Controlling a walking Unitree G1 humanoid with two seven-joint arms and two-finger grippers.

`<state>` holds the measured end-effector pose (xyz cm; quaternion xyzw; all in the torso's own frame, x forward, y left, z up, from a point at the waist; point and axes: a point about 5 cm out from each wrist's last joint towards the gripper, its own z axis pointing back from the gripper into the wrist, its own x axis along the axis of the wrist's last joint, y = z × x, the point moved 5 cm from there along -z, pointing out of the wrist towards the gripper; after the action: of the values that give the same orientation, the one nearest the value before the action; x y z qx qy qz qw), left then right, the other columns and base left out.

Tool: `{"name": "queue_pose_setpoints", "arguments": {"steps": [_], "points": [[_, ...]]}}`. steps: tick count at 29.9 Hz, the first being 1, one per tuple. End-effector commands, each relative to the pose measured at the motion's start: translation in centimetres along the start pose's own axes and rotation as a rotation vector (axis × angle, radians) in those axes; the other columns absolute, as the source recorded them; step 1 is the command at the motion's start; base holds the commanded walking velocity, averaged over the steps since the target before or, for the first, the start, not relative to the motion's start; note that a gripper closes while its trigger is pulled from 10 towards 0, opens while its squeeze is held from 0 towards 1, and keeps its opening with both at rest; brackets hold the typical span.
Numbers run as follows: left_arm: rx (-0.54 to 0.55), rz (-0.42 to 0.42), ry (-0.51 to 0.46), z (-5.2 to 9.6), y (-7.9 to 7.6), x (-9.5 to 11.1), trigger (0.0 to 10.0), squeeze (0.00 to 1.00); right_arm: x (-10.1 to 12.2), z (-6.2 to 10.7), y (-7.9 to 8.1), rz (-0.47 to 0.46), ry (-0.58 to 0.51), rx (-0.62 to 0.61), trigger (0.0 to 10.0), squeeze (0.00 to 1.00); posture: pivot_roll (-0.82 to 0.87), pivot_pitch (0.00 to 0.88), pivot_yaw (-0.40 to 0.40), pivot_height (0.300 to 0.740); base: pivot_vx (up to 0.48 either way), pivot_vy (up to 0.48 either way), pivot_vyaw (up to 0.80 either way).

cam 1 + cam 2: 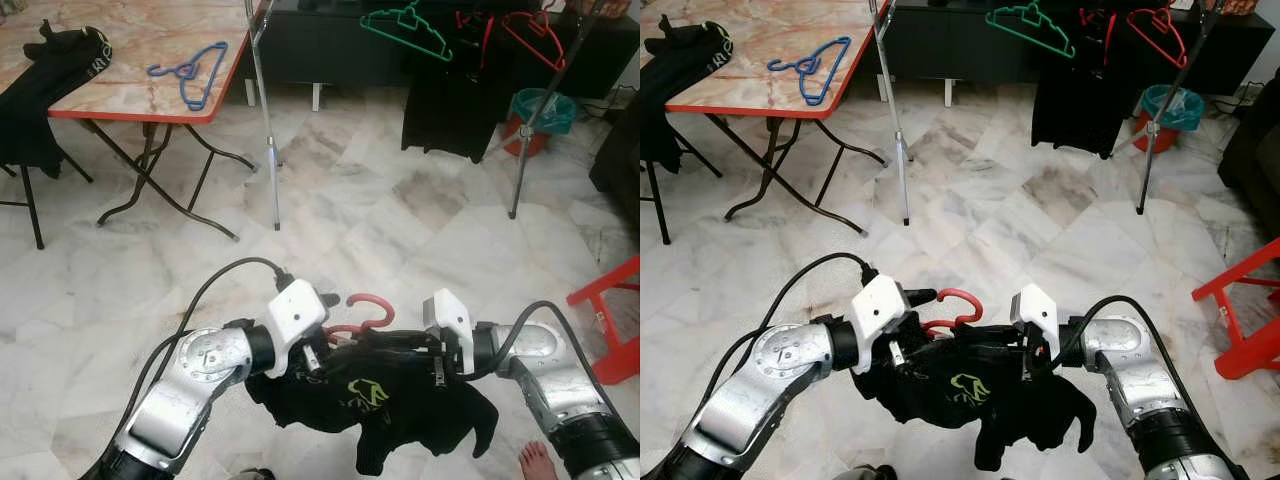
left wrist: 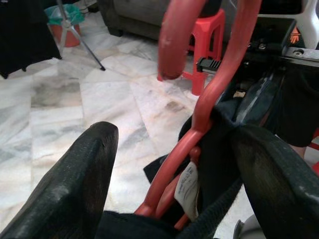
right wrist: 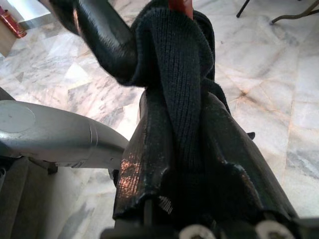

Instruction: Hang hanger

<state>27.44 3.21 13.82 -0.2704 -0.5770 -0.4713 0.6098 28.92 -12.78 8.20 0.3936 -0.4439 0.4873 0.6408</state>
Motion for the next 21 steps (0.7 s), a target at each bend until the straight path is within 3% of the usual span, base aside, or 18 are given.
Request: {"name": "queue_pose_setpoints", "arguments": {"steps": [1,2,3,4,5,7,9,14,16,17,18,21], "points": [[-0.013,-0.008,0.006,-0.1,-0.2,-0.1,7.8,0.00,1.2,-0.3,0.1,0.050,-0.020,0.021,10.0,0.00,0.05,0.105,-0.034,0.740,0.000,0.000,0.00],[-0.032,-0.009,0.013,-0.2,-0.5,-0.2,3.8,0.00,1.3,-0.3,0.1,0.053,-0.021,0.023,10.0,0.00,0.05,0.105,-0.033,0.740,0.000,0.000,0.00],[-0.046,-0.013,0.021,-0.2,-0.7,-0.4,2.9,0.00,1.3,-0.3,0.1,0.055,-0.021,0.023,10.0,0.00,0.06,0.105,-0.033,0.740,0.000,0.000,0.00],[-0.054,-0.016,0.027,-0.2,-0.9,-0.5,2.9,0.00,1.3,-0.3,0.0,0.056,-0.021,0.023,10.0,0.00,0.06,0.105,-0.033,0.740,0.000,0.000,0.00],[-0.060,-0.021,0.035,-0.2,-0.9,-0.6,2.2,0.00,1.4,-0.3,0.0,0.057,-0.021,0.024,10.0,0.00,0.06,0.105,-0.033,0.740,0.000,0.000,0.00],[-0.057,-0.033,0.049,-0.1,-0.9,-0.8,2.4,0.00,1.5,-0.3,0.0,0.059,-0.022,0.025,10.0,0.00,0.06,0.106,-0.033,0.740,0.000,0.000,0.00],[-0.026,-0.049,0.073,0.0,-0.4,-1.4,4.2,0.00,1.5,-0.2,0.0,0.062,-0.021,0.026,10.0,0.00,0.05,0.106,-0.033,0.740,0.000,0.000,0.00],[0.022,-0.081,0.086,-0.1,0.5,-1.5,4.4,0.00,1.5,-0.2,0.0,0.064,-0.019,0.026,10.0,0.00,0.06,0.106,-0.033,0.740,0.000,0.000,0.00],[0.042,-0.076,0.064,-0.3,0.8,-1.1,3.1,0.00,1.5,-0.3,0.0,0.064,-0.019,0.027,10.0,0.00,0.06,0.104,-0.032,0.740,0.000,0.000,0.00],[0.042,-0.076,0.064,-0.3,0.8,-1.1,3.1,0.00,1.5,-0.3,0.0,0.064,-0.019,0.027,10.0,0.00,0.06,0.104,-0.032,0.740,0.000,0.000,0.00],[0.042,-0.083,0.062,-0.3,0.8,-1.1,0.0,0.00,1.5,-0.3,0.0,0.063,-0.019,0.028,10.0,0.00,0.06,0.105,-0.032,0.740,0.000,0.000,0.00],[0.046,-0.088,0.058,-0.4,0.9,-1.0,0.0,0.00,1.4,-0.3,0.0,0.063,-0.019,0.028,10.0,0.00,0.05,0.104,-0.033,0.740,0.000,0.000,0.00]]}}
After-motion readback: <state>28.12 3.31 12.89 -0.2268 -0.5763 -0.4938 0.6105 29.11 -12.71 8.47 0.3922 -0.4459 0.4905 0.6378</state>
